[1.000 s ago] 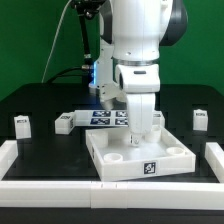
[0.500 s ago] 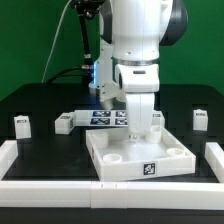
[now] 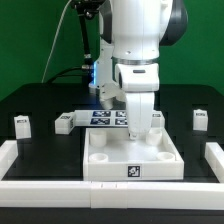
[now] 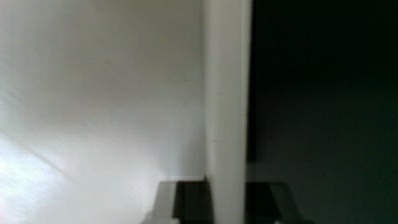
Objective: Assemble one leg
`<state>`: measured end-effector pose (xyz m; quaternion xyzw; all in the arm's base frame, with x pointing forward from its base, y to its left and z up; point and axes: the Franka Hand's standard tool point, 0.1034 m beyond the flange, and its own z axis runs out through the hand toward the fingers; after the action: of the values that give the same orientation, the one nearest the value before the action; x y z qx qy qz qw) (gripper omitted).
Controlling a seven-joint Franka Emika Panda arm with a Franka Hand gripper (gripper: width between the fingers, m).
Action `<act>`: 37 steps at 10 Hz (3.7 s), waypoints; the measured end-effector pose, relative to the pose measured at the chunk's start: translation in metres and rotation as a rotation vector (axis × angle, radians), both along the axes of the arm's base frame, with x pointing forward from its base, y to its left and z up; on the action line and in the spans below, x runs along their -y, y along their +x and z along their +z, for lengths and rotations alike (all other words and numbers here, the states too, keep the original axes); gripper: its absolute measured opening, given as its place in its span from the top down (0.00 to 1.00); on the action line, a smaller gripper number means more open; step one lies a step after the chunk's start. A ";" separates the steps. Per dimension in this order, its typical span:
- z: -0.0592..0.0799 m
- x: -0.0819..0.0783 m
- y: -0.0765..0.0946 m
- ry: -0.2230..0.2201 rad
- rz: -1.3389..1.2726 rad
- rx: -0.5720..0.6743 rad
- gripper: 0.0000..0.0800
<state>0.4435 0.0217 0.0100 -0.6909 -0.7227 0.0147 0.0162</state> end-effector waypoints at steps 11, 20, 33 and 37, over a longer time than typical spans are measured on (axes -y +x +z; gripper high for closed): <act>-0.001 -0.049 0.045 0.025 -0.069 0.043 0.92; -0.001 -0.060 0.060 0.029 -0.075 0.051 0.83; 0.023 -0.068 0.041 0.018 -0.144 0.062 0.19; 0.052 -0.076 0.027 0.009 -0.219 0.089 0.19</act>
Offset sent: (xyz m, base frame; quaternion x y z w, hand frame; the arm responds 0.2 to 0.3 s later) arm 0.0124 0.0238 -0.0086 0.0094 0.0191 0.0301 0.9993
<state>0.4701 0.0977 0.0620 -0.7657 -0.6428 -0.0211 -0.0115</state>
